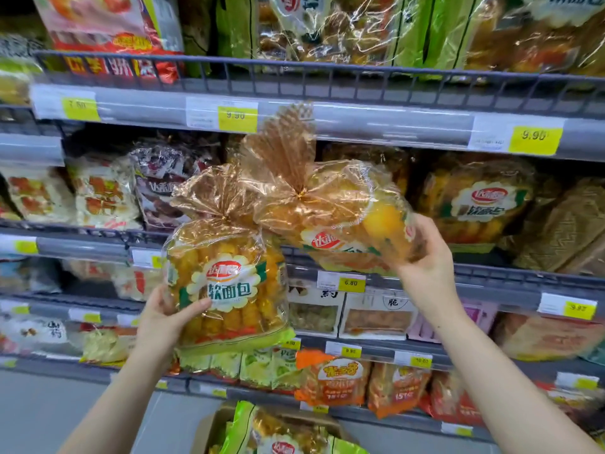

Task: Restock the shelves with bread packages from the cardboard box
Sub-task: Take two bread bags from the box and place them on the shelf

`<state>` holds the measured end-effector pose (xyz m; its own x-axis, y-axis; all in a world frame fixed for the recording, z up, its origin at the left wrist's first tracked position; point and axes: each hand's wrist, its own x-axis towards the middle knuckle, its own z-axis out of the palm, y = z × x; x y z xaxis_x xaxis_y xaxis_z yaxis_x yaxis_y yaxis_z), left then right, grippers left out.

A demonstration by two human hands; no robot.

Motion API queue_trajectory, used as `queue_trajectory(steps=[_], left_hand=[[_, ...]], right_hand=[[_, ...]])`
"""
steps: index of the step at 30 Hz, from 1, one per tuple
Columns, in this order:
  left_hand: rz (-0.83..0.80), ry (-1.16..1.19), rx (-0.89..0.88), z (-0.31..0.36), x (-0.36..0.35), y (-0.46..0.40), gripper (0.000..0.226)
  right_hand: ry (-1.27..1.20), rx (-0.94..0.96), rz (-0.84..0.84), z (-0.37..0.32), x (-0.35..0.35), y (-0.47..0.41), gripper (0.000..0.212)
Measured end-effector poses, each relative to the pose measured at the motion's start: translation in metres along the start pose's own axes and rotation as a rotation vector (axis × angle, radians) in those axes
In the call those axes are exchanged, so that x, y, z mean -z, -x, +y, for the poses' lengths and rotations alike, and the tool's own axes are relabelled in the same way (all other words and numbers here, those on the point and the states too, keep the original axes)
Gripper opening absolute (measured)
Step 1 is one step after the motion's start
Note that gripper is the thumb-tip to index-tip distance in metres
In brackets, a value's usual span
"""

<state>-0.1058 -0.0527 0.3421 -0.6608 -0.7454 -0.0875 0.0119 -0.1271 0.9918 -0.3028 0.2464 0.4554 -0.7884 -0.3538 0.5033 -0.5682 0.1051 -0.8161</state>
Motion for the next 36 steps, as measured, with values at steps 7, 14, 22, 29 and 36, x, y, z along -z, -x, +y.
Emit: queue_trajectory(steps=[7,14,22,29,36], left_hand=[[-0.044,0.074,0.036,0.0,-0.006,0.006,0.086],[0.011,0.022,0.078,-0.019,0.011,-0.006,0.107],[-0.066,0.033,0.047,0.0,-0.023,0.011,0.061],[-0.075,0.015,0.055,-0.005,-0.047,0.012,0.048],[-0.15,-0.019,0.117,0.002,-0.08,0.028,0.072]], right_hand=[[0.065,0.11,0.082,-0.002,-0.014,-0.007,0.052],[0.09,-0.251,0.127,0.05,-0.031,-0.05,0.057],[0.377,-0.543,0.137,0.081,-0.028,-0.08,0.075],[0.271,-0.582,-0.01,0.079,-0.028,-0.092,0.082],[0.298,-0.448,0.053,0.054,-0.001,-0.036,0.083]])
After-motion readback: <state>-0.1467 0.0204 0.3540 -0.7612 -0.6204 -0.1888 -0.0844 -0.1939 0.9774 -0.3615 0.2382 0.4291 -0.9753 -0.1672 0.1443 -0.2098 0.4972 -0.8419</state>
